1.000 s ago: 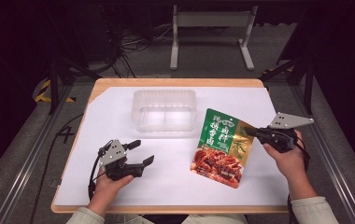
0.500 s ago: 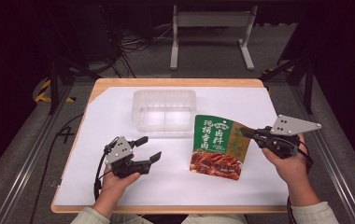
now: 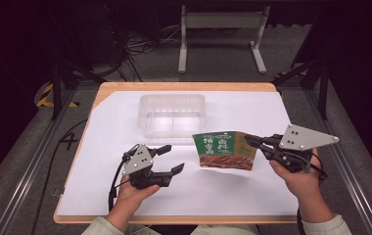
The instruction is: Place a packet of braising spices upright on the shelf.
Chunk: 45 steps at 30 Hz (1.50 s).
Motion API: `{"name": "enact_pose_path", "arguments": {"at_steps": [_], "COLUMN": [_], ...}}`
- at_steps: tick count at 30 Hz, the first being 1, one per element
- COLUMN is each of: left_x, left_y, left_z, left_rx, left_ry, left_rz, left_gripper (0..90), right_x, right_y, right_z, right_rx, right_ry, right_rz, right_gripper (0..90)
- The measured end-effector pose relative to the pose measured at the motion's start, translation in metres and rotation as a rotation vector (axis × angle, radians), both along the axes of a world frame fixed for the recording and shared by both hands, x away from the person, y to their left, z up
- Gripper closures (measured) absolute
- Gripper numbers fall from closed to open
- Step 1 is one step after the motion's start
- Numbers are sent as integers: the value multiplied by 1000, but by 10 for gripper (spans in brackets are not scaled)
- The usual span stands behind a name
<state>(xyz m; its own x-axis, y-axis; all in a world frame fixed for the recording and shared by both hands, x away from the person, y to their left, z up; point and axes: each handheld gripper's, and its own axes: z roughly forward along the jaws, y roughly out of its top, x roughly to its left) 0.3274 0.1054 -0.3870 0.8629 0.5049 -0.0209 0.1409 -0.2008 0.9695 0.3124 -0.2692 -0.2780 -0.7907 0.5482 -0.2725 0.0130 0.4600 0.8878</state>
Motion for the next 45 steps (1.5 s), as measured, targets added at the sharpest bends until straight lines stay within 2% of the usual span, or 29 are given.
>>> {"name": "enact_pose_path", "arguments": {"at_steps": [5, 10, 17, 21, 25, 26, 27, 30, 32, 37, 38, 42, 45], "left_x": [1, 1, -5, -7, -5, -5, -4, -3, -4, -5, -5, -6, -4], "left_y": [-4, -4, -3, -2, 2, 3, 4, 6, 7, 8, 9, 10, 14], "left_z": [2, 3, 5, 6, 6, 6, 6, 6, 7, 10, 11, 13, 14], "left_rx": [-12, -25, -42, -53, -46, -48, -48, -48, -46, -32, -24, -19, -25], "left_ry": [7, 12, -1, 6, 32, 34, 47, 52, 66, 68, 59, 61, 61], "left_rz": [-6, -20, -97, -149, -153, -156, -164, -182, -195, -198, -200, -204, -206], "left_gripper": [309, 312, 373, 543, 679, 747, 779, 843, 864, 883, 885, 889, 892], "right_x": [-3, -3, -5, -6, -4, -3, -3, -1, 0, 0, 0, 1, 2], "right_y": [10, 24, 43, 49, 52, 53, 54, 54, 54, 55, 55, 53, 55], "right_z": [5, 8, 7, 2, -3, -4, -5, -8, -9, -11, -11, -13, -17], "right_rx": [5, 21, 43, 89, 121, 126, 125, 133, 135, 116, 114, 108, 91], "right_ry": [-33, -36, -28, -33, -24, -23, -22, -22, -26, -51, -54, -73, -94], "right_rz": [22, 64, 136, 200, 217, 216, 217, 214, 210, 189, 188, 171, 171], "right_gripper": [900, 900, 900, 900, 900, 900, 900, 900, 900, 891, 876, 710, 544]}}
